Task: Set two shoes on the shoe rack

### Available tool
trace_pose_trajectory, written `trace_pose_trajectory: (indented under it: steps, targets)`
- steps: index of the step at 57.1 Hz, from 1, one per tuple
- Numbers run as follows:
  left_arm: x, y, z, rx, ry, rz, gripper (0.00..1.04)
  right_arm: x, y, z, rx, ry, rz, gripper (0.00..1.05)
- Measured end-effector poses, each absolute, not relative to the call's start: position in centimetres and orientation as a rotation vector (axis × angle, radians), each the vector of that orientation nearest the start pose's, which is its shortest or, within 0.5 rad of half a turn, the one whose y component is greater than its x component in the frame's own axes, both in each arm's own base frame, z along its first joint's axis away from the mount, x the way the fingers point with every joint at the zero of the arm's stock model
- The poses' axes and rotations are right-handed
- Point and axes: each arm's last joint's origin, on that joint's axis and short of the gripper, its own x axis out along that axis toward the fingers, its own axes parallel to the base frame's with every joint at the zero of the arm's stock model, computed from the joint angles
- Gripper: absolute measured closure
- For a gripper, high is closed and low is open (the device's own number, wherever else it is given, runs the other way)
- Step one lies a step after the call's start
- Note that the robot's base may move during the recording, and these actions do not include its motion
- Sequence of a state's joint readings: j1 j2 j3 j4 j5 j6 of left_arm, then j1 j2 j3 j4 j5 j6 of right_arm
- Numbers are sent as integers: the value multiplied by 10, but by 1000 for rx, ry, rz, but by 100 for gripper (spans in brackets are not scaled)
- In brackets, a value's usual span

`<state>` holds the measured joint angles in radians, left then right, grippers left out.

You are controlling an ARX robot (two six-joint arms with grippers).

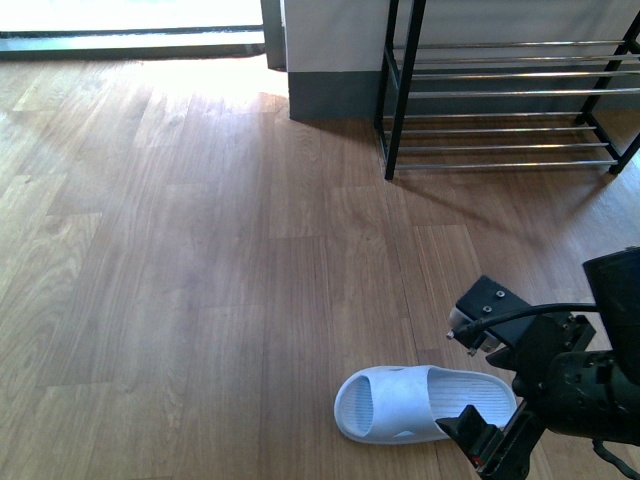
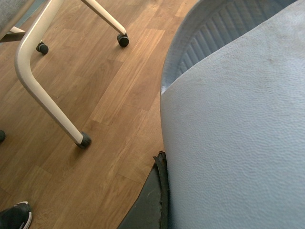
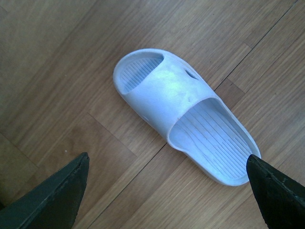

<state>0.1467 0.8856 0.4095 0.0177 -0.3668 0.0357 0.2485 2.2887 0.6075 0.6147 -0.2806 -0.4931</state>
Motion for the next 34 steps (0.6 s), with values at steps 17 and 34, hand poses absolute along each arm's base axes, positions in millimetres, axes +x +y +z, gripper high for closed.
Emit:
trace_pose_trajectory:
  steps: [17, 34]
  targets:
    - [180, 37, 207, 85, 470, 496, 103, 288, 80, -86, -505, 1030, 762, 9]
    - [180, 37, 207, 85, 470, 496, 103, 296, 80, -134, -493, 1123, 807, 9]
